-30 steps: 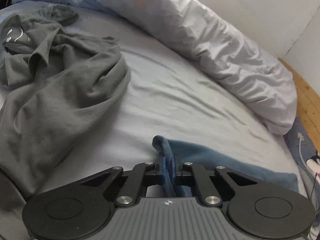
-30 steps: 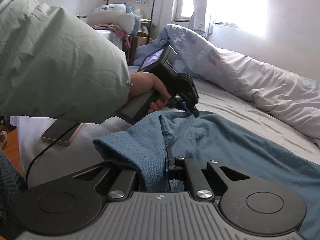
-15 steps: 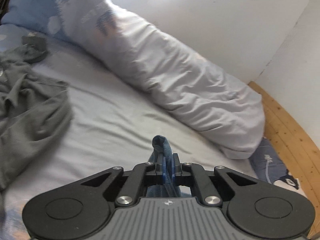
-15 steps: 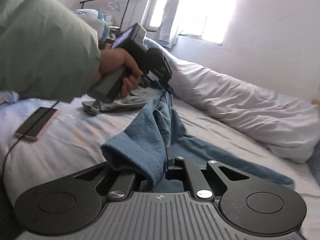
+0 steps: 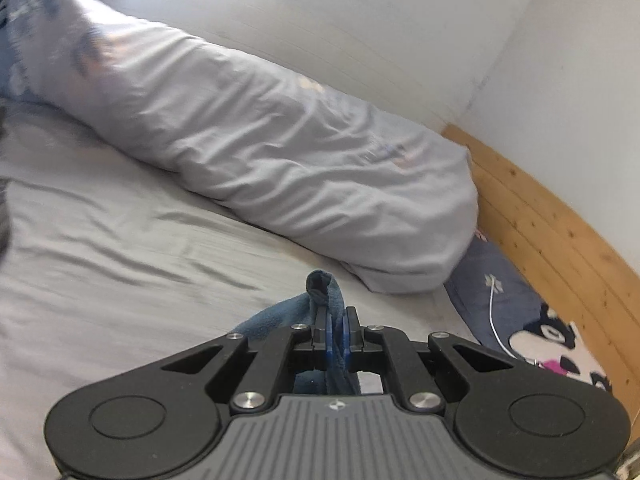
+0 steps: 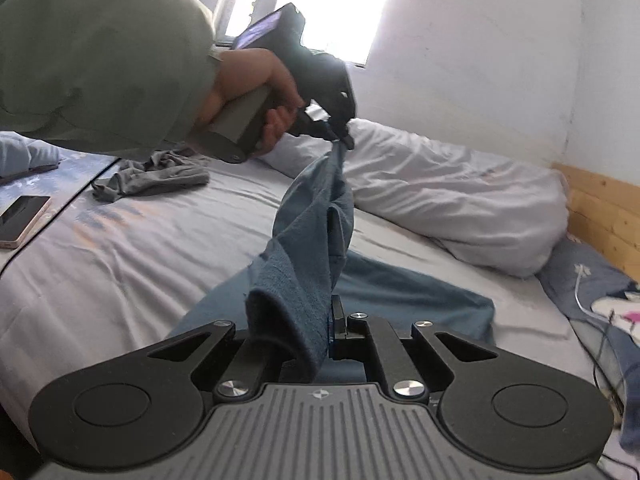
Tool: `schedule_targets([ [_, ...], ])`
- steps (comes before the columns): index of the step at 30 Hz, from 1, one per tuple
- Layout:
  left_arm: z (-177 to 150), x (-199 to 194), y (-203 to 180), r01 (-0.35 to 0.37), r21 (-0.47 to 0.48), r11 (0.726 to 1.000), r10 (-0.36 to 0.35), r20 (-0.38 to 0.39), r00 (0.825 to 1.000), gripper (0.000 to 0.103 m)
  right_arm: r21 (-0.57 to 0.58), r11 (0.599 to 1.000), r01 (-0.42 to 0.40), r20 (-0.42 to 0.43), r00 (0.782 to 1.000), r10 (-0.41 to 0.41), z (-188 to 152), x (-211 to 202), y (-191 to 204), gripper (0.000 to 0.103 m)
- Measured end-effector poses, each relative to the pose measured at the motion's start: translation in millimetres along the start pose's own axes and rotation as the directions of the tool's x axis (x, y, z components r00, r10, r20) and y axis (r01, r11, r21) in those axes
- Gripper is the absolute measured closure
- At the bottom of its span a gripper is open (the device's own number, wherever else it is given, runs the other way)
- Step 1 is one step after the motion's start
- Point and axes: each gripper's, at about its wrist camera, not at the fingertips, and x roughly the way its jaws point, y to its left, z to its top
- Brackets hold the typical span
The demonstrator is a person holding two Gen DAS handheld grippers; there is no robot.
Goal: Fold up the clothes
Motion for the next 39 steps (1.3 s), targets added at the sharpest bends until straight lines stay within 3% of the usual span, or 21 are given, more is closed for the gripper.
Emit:
schedule_targets([
  [8,-29,57,-79,0.026,0.093,0.995,-0.019,-0.081,0.997,0.101,0.089,0.994,0.067,-0.051,0.997,-0.063,-25,-15,-44,0.1],
  [18,-73,126,-133,0.006,0.158,0.987,0.021,-0.167,0.986,0.101,0.222,0.965,0.142,-0.159,0.981,-0.108,-66,-16,-99,0.1],
  [21,-87,146,-142,-0.023,0.189,0.982,0.06,-0.196,0.979,0.101,0.261,0.956,0.133,-0.195,0.977,-0.083,-79,-9,-109,0.1],
  [29,-111,174,-154,-0.03,0.215,0.976,0.076,-0.209,0.975,0.101,0.273,0.951,0.142,-0.213,0.973,-0.084,-88,-11,-117,0.101],
  [34,-122,190,-158,-0.039,0.239,0.97,0.097,-0.239,0.966,0.1,0.34,0.929,0.147,-0.25,0.966,-0.061,-98,-7,-125,0.101],
  [38,-121,197,-154,-0.014,0.239,0.971,0.077,-0.256,0.964,0.093,0.359,0.912,0.2,-0.28,0.955,-0.099,-107,-10,-135,0.1],
  [39,-121,197,-153,-0.008,0.245,0.97,0.072,-0.254,0.965,0.087,0.367,0.906,0.209,-0.287,0.952,-0.103,-109,-12,-138,0.1],
])
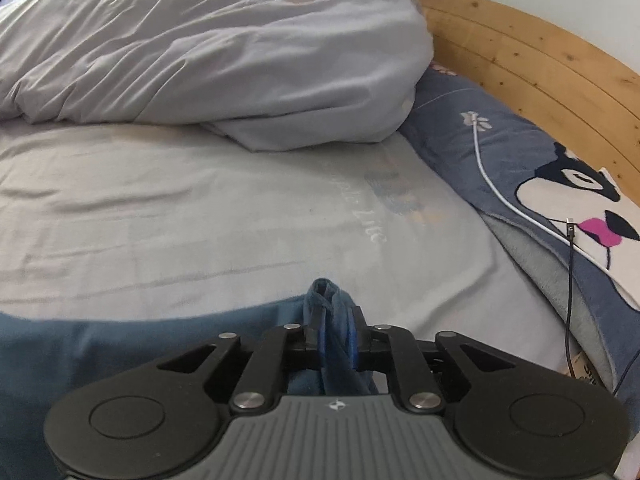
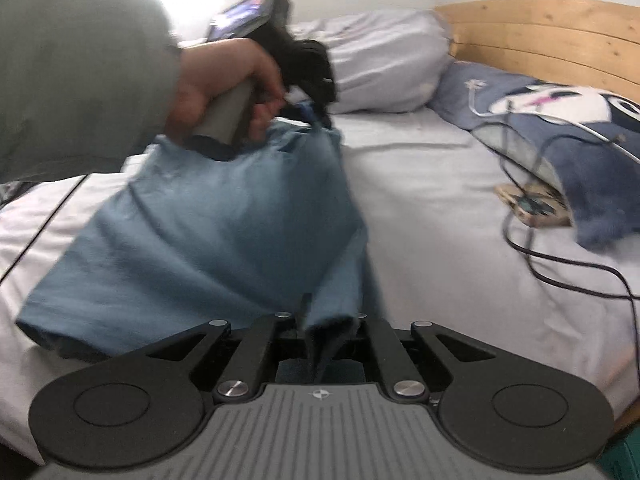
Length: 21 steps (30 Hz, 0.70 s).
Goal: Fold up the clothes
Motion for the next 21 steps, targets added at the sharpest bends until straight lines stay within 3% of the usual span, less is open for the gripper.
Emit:
schedule_targets([
  [7,6,-26,20,0.081,-0.005,0.997,-0.08,0.066,0.995,0.05,0.057,0.998,0.031,-0.014,0.999,-0.03,-3,-11,-18,0.097],
  [9,11,-38,30,0.116,0.001,0.993,-0.116,0.096,0.989,0.041,0.073,0.995,0.065,-0.022,0.998,-0.063,-5,-14,-23,0.087],
  [12,18,-58,51,0.209,-0.031,0.977,-0.203,0.143,0.969,0.037,0.103,0.986,0.13,-0.036,0.991,-0.127,-5,-17,-33,0.071],
  [13,21,-63,57,0.233,-0.045,0.972,-0.224,0.151,0.963,0.037,0.111,0.982,0.151,-0.036,0.988,-0.148,-5,-18,-36,0.07],
  [18,18,-99,98,0.229,-0.064,0.971,-0.211,0.206,0.955,0.027,0.105,0.956,0.274,-0.019,0.962,-0.273,1,-21,-38,0.067],
  [21,7,-119,134,0.184,-0.091,0.979,-0.162,0.206,0.965,0.026,0.101,0.945,0.31,0.022,0.949,-0.314,7,-23,-34,0.066],
])
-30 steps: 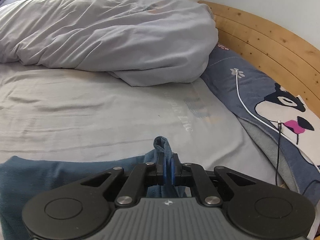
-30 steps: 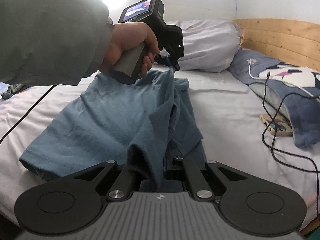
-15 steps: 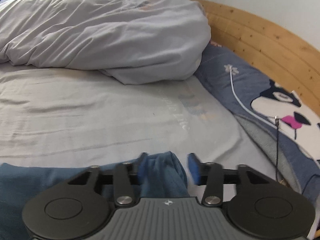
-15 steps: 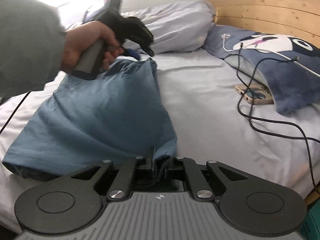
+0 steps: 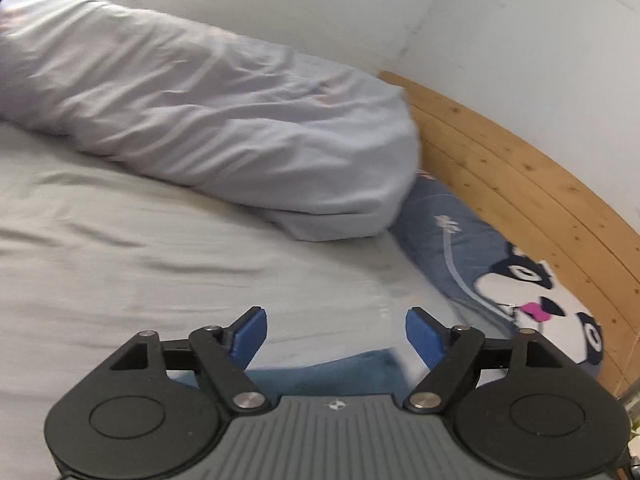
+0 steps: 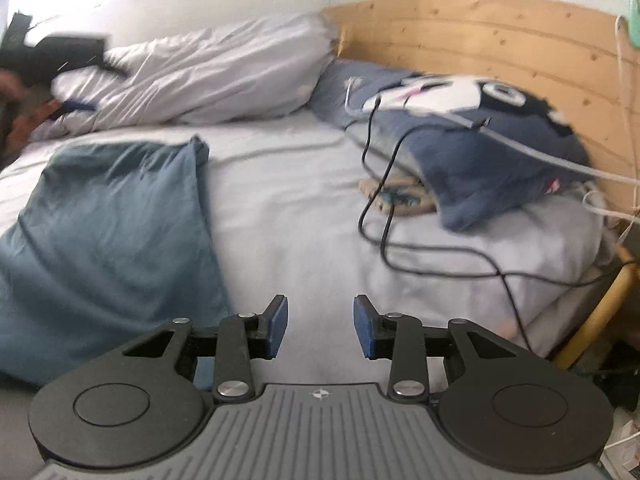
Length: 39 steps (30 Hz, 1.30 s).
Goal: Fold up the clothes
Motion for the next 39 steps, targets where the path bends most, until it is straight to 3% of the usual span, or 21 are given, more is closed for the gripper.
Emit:
schedule_targets([
  [4,-9,-27,43,-0.061,-0.029,0.998,0.061,-0.014,0.998,0.025,-0.006,1.0,-0.03,0.065,0.997,0.031,5,-6,12,0.053],
  [5,-14,-31,53,-0.059,-0.05,0.997,0.058,-0.022,0.998,0.025,-0.009,0.999,-0.041,0.083,0.996,0.041,6,-8,16,0.046],
  [8,-26,-38,77,-0.041,-0.105,0.994,0.035,-0.056,0.998,0.025,-0.012,0.997,-0.071,0.112,0.991,0.072,12,-9,26,0.04],
  [15,-56,-22,84,0.027,-0.125,0.992,-0.043,-0.133,0.99,0.025,-0.008,0.993,-0.12,0.108,0.987,0.12,19,-3,46,0.037],
  [18,-53,-7,88,0.002,-0.152,0.988,-0.021,-0.124,0.992,0.025,-0.021,0.989,-0.145,0.11,0.983,0.146,21,-2,56,0.037],
  [24,-51,11,93,0.023,-0.179,0.984,-0.042,-0.104,0.994,0.027,-0.155,0.97,-0.189,0.089,0.975,0.204,13,-1,92,0.032],
  [28,-54,9,96,0.034,-0.19,0.981,-0.054,-0.102,0.993,0.03,-0.218,0.937,-0.273,0.093,0.95,0.298,10,-4,123,0.032],
  [34,-66,-8,96,0.061,-0.216,0.975,-0.087,-0.113,0.99,0.03,-0.321,0.859,-0.398,0.092,0.89,0.447,12,-17,180,0.032],
  [39,-62,-5,96,0.041,-0.22,0.975,-0.071,-0.127,0.989,0.035,-0.357,0.789,-0.5,-0.035,0.851,0.524,2,-14,211,0.033],
])
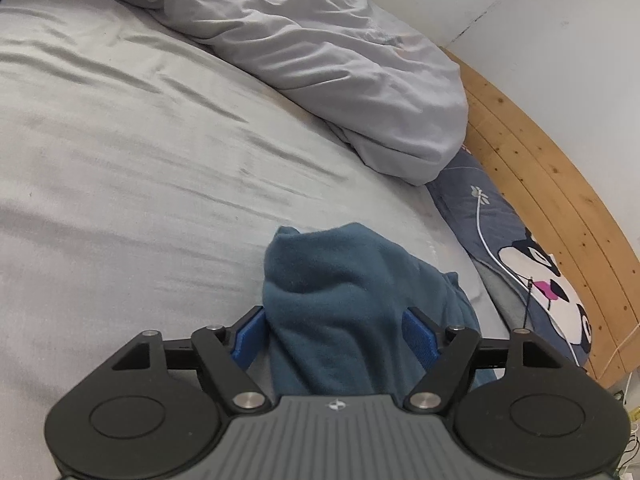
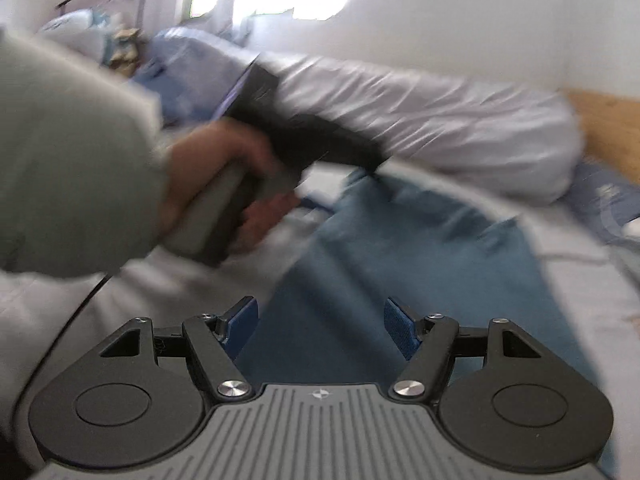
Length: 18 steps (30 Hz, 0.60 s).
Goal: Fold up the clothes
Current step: 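Pinch the folded teal shirt with the left gripper while the right gripper pinches it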
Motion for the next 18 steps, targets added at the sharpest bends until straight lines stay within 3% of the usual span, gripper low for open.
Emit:
schedule_targets([
  [3,5,4,1,-0.022,0.005,1.0,0.022,-0.005,1.0,0.043,0.015,1.0,-0.016,-0.092,0.996,0.018,-11,13,0,0.04],
  [7,16,11,3,-0.043,0.022,0.999,0.044,-0.018,0.999,0.054,0.094,0.994,-0.049,-0.105,0.993,0.059,-15,14,-16,0.043],
  [11,28,18,-1,-0.084,0.067,0.994,0.085,-0.004,0.996,0.06,0.072,0.996,-0.053,-0.112,0.992,0.061,-18,15,-14,0.042],
  [18,60,26,3,-0.183,0.012,0.983,0.182,0.032,0.983,0.074,0.056,0.996,-0.065,-0.114,0.991,0.071,-20,12,-16,0.042],
])
